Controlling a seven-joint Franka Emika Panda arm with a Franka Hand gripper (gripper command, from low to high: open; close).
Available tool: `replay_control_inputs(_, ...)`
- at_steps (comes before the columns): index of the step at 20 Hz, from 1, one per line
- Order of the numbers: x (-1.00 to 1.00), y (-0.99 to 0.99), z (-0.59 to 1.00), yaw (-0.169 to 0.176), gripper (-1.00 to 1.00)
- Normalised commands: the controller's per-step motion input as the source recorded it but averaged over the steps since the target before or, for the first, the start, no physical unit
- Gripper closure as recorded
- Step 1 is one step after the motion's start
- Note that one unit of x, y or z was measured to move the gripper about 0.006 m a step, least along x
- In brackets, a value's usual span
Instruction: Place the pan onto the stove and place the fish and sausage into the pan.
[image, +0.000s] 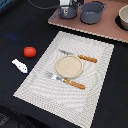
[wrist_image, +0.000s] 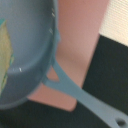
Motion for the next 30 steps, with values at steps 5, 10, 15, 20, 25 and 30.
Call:
replay_control_inputs(5, -0.14, -0.83, 0.75, 0.000, -1.00)
replay_control_inputs(10, -0.11, -0.90, 0.38, 0.000, -1.00)
replay_control_inputs(15, -0.06, -0.96, 0.13, 0.000, -1.00)
replay_control_inputs(20, -0.06, -0.97, 0.00, 0.000, -1.00)
replay_control_inputs(25, -0.07, -0.98, 0.00, 0.000, -1.00)
replay_control_inputs(30, -0.05, -0.98, -0.06, 0.000, -1.00)
